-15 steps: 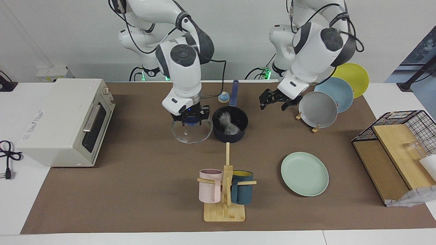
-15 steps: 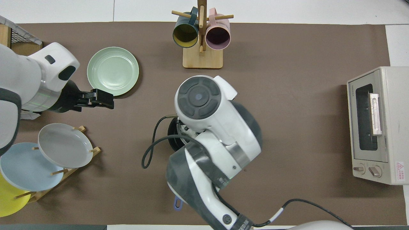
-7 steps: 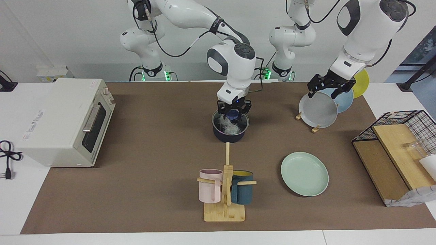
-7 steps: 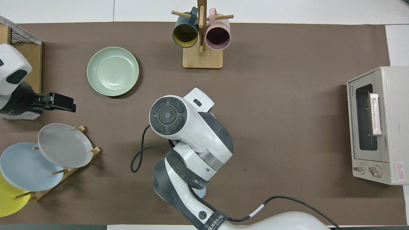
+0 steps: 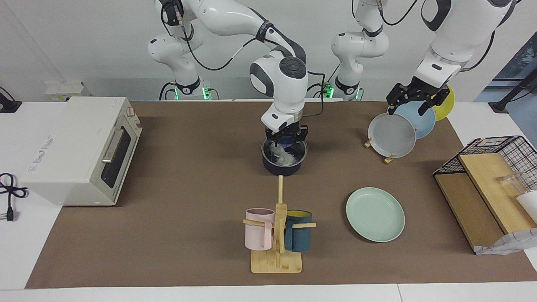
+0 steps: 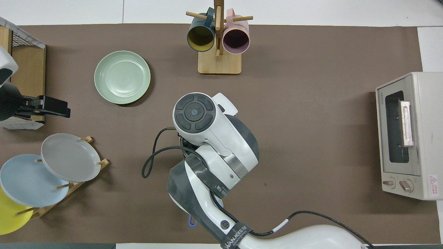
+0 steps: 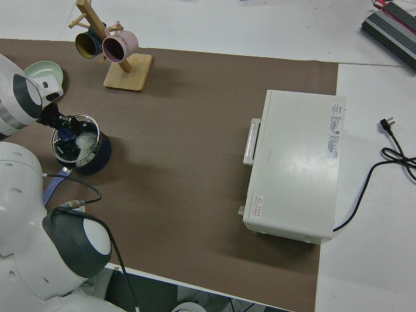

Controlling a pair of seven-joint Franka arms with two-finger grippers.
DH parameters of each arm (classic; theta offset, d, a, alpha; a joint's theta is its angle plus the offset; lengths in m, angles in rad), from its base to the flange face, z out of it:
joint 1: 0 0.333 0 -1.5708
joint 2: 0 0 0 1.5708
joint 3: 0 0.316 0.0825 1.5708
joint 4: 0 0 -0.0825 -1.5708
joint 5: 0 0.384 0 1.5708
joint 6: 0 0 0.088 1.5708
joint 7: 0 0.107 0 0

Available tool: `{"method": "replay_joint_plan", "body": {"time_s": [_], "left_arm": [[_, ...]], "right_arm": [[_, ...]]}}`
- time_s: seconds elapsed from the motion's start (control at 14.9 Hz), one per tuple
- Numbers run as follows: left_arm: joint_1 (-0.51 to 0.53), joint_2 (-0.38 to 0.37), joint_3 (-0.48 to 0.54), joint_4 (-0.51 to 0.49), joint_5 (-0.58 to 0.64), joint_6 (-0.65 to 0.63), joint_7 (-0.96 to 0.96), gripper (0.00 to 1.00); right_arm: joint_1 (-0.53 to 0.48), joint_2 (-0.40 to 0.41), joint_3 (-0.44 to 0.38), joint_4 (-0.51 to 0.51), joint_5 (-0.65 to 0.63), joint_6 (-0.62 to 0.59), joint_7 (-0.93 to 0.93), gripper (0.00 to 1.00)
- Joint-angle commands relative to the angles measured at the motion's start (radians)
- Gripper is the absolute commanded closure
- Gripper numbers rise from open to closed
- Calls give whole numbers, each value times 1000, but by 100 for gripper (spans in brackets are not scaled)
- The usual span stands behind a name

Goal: Transfer vermicelli from plate to pot
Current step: 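Lower the glass lid onto the saucepan with the right gripper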

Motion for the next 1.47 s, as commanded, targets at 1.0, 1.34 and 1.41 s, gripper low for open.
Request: {"method": "replay_joint_plan", "body": {"time_s": [1.0, 1.34, 1.41], "left_arm": [[1, 45, -16, 49, 37, -51, 8, 0], [1, 43, -18, 32, 37, -31, 5, 0], [2, 43, -19, 34, 37, -32, 4, 0]], "right_arm": [[3, -8, 9, -31, 41, -3, 77, 76], [3, -12, 9, -48, 38, 11, 87, 49], [1, -12, 9, -48, 38, 17, 87, 29]]}}
